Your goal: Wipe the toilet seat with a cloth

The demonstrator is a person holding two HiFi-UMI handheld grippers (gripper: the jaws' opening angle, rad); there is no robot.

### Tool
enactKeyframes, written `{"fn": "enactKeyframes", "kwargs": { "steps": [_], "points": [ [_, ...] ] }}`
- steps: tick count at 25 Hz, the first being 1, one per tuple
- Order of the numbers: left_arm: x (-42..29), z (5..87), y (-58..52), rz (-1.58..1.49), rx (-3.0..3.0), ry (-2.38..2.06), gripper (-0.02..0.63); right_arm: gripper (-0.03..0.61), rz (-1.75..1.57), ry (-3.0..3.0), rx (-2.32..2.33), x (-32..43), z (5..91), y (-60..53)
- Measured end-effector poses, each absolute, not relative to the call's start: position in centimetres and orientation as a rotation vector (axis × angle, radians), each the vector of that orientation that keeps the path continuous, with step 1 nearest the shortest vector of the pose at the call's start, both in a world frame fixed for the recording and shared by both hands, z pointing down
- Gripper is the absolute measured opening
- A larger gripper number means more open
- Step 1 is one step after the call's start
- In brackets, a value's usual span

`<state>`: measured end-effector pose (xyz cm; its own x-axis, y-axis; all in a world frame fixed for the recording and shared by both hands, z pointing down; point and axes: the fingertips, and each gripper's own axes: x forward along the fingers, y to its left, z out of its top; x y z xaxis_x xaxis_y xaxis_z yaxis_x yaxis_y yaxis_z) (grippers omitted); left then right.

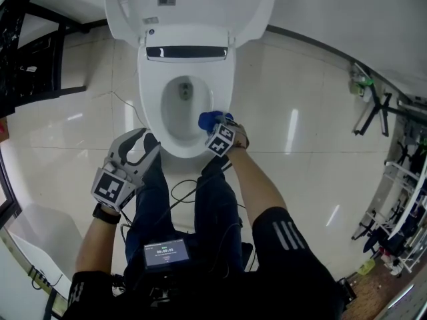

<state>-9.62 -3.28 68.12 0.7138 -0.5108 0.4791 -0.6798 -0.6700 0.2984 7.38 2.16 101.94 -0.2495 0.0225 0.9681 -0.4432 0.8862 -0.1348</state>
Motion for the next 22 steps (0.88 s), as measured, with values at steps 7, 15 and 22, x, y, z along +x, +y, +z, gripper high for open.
{"fn": "enactKeyframes", "kwargs": {
  "steps": [7, 15, 22],
  "points": [
    [-10.3, 67.7, -2.6, 0.510, 2.462, -0.912, 0.190, 0.219, 0.555, -1.797, 0.184, 3.9, 102.1, 9.2],
    [-11.4, 65.0, -3.3, 0.511, 2.520, -0.912, 0.189, 0.222, 0.707, -1.940, 0.458, 4.5, 96.4, 3.7],
    [-11.5, 59.2, -5.9, 0.495, 2.627, -0.899, 0.190, 0.221, 0.743, -2.072, 0.799, 7.1, 82.7, -5.3]
  ]
}}
